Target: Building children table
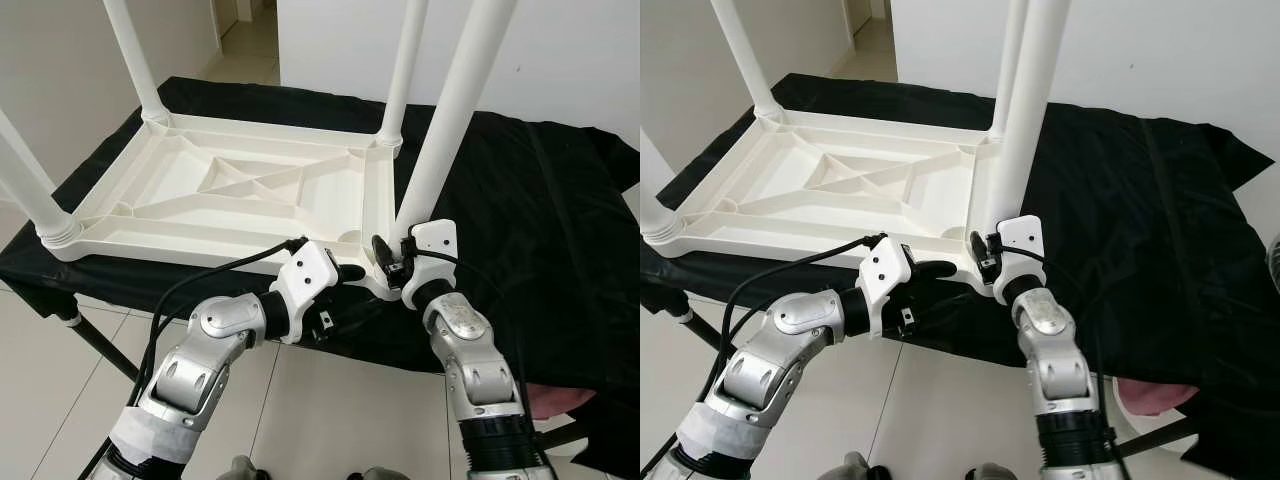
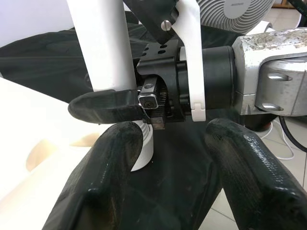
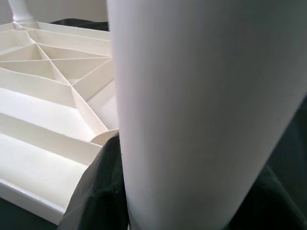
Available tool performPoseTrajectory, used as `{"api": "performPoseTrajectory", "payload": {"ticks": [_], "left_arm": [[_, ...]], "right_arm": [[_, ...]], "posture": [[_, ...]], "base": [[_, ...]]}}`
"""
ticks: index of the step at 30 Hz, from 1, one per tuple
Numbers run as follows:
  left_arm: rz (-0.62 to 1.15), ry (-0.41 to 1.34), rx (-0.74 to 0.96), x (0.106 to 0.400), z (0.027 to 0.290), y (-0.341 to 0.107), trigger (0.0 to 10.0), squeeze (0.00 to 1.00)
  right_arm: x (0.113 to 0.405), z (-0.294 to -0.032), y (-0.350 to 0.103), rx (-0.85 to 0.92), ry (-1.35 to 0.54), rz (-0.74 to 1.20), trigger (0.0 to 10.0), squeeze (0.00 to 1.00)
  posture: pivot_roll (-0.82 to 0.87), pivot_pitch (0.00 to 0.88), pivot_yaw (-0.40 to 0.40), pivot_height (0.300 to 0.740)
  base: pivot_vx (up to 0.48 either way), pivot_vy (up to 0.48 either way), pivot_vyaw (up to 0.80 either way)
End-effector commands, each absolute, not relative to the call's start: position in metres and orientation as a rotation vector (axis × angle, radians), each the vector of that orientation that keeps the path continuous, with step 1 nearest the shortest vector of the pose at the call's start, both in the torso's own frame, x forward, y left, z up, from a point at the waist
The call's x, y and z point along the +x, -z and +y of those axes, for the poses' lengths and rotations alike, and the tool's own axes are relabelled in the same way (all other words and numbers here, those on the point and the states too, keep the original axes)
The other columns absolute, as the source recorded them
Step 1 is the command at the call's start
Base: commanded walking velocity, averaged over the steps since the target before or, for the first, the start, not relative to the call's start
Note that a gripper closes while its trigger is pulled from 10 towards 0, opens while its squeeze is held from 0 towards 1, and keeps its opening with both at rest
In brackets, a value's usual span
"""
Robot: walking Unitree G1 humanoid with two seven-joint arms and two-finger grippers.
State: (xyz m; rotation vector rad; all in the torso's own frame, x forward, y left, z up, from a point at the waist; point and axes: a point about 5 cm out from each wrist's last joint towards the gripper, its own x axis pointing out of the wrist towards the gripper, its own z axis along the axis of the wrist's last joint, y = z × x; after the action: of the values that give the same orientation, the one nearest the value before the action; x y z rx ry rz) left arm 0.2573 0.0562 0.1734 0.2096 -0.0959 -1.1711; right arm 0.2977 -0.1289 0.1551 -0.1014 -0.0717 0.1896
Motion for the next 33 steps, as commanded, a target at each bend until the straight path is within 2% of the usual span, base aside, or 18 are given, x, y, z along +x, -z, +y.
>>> {"api": "performPoseTrajectory", "payload": {"ticks": [1, 2, 8, 11, 12, 13, 14, 19, 21, 25, 29, 33], "left_arm": [[-0.103, 1.095, 0.205, 0.261, 0.059, -0.173, 10.0, 0.00], [-0.105, 1.090, 0.206, 0.261, 0.060, -0.174, 10.0, 0.00], [-0.107, 1.084, 0.206, 0.261, 0.060, -0.174, 10.0, 0.00], [-0.109, 1.083, 0.204, 0.261, 0.060, -0.175, 10.0, 0.00], [-0.110, 1.084, 0.203, 0.261, 0.060, -0.175, 10.0, 0.00], [-0.110, 1.084, 0.203, 0.261, 0.060, -0.175, 10.0, 0.00], [-0.111, 1.086, 0.203, 0.261, 0.059, -0.175, 10.0, 0.00], [-0.111, 1.089, 0.204, 0.261, 0.059, -0.175, 10.0, 0.00], [-0.111, 1.084, 0.206, 0.260, 0.060, -0.176, 10.0, 0.00], [-0.111, 1.083, 0.206, 0.259, 0.060, -0.176, 10.0, 0.00], [-0.113, 1.077, 0.207, 0.258, 0.060, -0.177, 10.0, 0.00], [-0.113, 1.075, 0.207, 0.258, 0.060, -0.177, 10.0, 0.00]], "right_arm": [[0.294, -0.127, -0.155, -0.119, -0.123, -0.072, 10.0, 0.00], [0.291, -0.120, -0.156, -0.098, -0.132, -0.081, 10.0, 1.00], [0.287, -0.111, -0.159, -0.064, -0.163, -0.091, 10.0, 1.00], [0.289, -0.115, -0.167, -0.084, -0.254, -0.130, 10.0, 1.00], [0.292, -0.119, -0.169, -0.116, -0.297, -0.129, 10.0, 0.93], [0.292, -0.119, -0.169, -0.116, -0.297, -0.129, 10.0, 0.93], [0.295, -0.124, -0.169, -0.135, -0.329, -0.125, 10.0, 0.00], [0.306, -0.138, -0.166, -0.180, -0.480, -0.085, 10.0, 0.00], [0.309, -0.141, -0.165, -0.216, -0.597, -0.084, 10.0, 0.00], [0.310, -0.142, -0.165, -0.228, -0.629, -0.087, 10.0, 0.00], [0.317, -0.138, -0.160, -0.240, -0.780, -0.049, 10.0, 0.00], [0.319, -0.136, -0.158, -0.241, -0.825, -0.041, 10.0, 0.00]], "posture": [[-0.10, 0.034, -0.002, 0.740], [-0.10, 0.034, -0.001, 0.740], [-0.10, 0.034, -0.001, 0.740], [-0.10, 0.035, 0.006, 0.740], [-0.10, 0.035, 0.006, 0.740], [-0.10, 0.035, 0.006, 0.740], [-0.10, 0.035, 0.006, 0.740], [-0.09, 0.043, 0.002, 0.740], [-0.08, 0.043, 0.001, 0.740], [-0.08, 0.043, 0.001, 0.740], [-0.04, 0.038, -0.005, 0.740], [-0.04, 0.038, -0.005, 0.740]], "base": [[0.000, 0.000, 0.00], [0.000, 0.000, 0.00], [0.000, 0.000, 0.00], [0.000, 0.000, 0.00], [0.000, 0.000, 0.00], [0.000, 0.000, 0.00], [0.000, 0.000, 0.00], [0.000, 0.000, 0.00], [0.000, 0.000, 0.00], [0.000, 0.000, 0.00], [0.000, 0.000, 0.00], [0.000, 0.000, 0.00]]}}
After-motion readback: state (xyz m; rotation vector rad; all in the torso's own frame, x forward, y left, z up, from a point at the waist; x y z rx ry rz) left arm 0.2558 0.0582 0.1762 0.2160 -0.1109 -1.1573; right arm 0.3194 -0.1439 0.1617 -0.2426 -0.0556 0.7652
